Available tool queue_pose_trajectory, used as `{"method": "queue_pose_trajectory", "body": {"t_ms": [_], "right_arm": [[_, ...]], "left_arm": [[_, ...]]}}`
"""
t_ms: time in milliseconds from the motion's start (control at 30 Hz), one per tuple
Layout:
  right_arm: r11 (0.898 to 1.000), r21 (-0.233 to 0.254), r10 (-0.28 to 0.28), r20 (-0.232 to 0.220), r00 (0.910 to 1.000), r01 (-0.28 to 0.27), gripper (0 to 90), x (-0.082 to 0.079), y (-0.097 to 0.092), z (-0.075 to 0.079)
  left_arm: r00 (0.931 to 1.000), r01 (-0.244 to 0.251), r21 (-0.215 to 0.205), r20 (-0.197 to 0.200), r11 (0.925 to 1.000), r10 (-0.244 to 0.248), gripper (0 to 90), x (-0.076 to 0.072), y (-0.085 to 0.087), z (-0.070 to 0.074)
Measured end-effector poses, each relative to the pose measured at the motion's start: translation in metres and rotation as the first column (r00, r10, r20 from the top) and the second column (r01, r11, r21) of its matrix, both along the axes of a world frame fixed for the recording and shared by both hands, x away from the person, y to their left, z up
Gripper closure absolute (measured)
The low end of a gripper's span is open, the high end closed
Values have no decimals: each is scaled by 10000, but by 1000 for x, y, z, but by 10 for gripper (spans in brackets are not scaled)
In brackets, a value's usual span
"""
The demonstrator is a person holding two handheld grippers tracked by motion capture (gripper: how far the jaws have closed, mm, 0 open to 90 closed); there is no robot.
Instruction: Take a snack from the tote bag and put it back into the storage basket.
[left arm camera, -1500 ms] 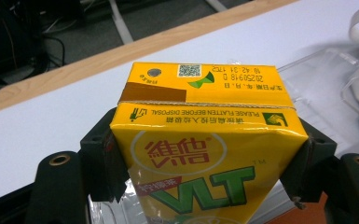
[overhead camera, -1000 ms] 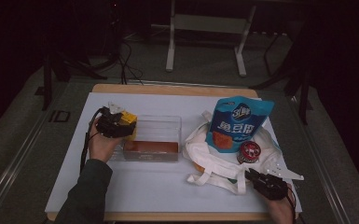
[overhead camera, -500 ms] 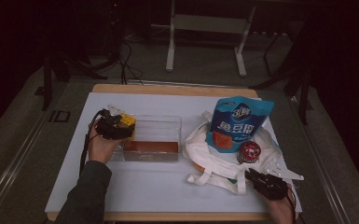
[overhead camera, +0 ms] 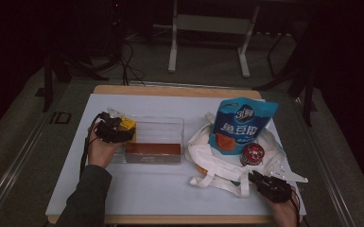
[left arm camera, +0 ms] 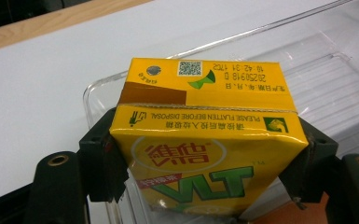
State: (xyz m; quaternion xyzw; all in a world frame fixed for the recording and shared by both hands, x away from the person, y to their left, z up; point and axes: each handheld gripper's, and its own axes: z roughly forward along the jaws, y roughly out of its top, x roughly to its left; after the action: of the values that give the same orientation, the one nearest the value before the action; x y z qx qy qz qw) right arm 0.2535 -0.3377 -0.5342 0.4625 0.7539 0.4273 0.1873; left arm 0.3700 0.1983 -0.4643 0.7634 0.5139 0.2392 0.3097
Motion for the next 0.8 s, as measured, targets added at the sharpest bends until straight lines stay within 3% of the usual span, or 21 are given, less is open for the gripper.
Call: {"method": "queue_pose_trajectory", "body": {"t_ms": [400,800], "right_arm": [[10000,2,-17,-2,10000,17,747,0,0,0],[10000,4,-17,-1,10000,17,747,0,0,0]], "left_arm": [[10000,-25,22,34,10000,25,279,-15,5,-4],[9990,-452,-135,4,9989,452,273,-23,6,-3]]}}
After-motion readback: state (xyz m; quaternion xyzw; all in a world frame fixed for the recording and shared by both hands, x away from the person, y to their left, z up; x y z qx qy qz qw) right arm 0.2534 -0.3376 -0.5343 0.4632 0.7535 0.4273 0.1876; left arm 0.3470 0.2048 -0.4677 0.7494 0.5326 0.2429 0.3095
